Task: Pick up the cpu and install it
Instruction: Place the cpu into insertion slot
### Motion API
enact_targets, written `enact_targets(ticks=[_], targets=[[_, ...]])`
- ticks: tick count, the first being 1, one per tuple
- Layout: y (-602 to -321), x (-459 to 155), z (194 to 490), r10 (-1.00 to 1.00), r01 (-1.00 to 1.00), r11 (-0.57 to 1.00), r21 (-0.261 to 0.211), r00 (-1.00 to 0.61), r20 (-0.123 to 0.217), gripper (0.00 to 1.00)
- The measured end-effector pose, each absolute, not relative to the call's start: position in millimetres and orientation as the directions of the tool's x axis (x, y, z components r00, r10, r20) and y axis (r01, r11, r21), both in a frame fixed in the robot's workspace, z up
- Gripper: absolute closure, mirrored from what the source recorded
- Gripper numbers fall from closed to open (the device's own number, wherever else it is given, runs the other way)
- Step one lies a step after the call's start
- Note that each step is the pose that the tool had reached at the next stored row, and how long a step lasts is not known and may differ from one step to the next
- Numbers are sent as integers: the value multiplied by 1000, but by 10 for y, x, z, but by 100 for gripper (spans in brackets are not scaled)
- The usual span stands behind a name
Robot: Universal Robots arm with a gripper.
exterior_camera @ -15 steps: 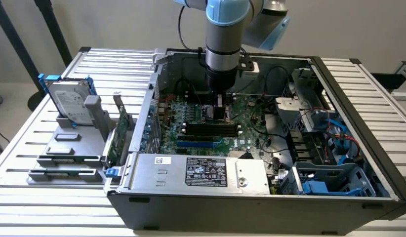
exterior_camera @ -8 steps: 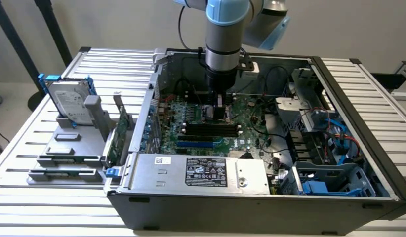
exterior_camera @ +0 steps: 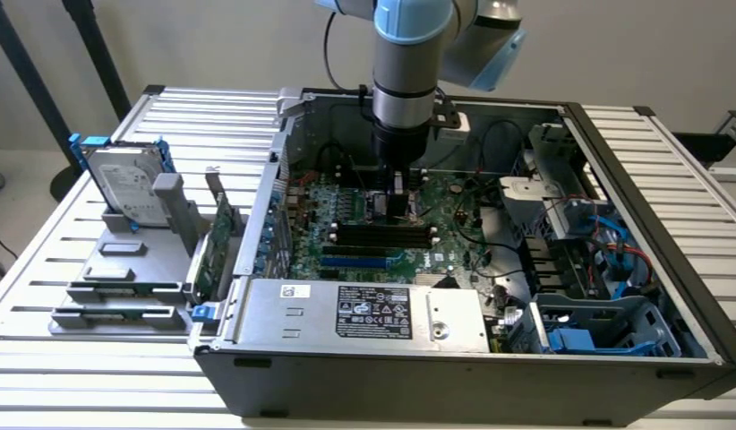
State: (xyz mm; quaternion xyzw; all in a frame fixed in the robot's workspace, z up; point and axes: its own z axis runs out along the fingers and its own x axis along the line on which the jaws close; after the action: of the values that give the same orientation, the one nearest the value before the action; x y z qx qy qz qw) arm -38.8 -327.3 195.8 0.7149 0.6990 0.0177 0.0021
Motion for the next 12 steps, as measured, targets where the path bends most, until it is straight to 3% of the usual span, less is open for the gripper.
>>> enact_targets(ticks=[12], targets=[[-3266, -388, 2047, 999, 999, -23, 28, 22, 23, 38]])
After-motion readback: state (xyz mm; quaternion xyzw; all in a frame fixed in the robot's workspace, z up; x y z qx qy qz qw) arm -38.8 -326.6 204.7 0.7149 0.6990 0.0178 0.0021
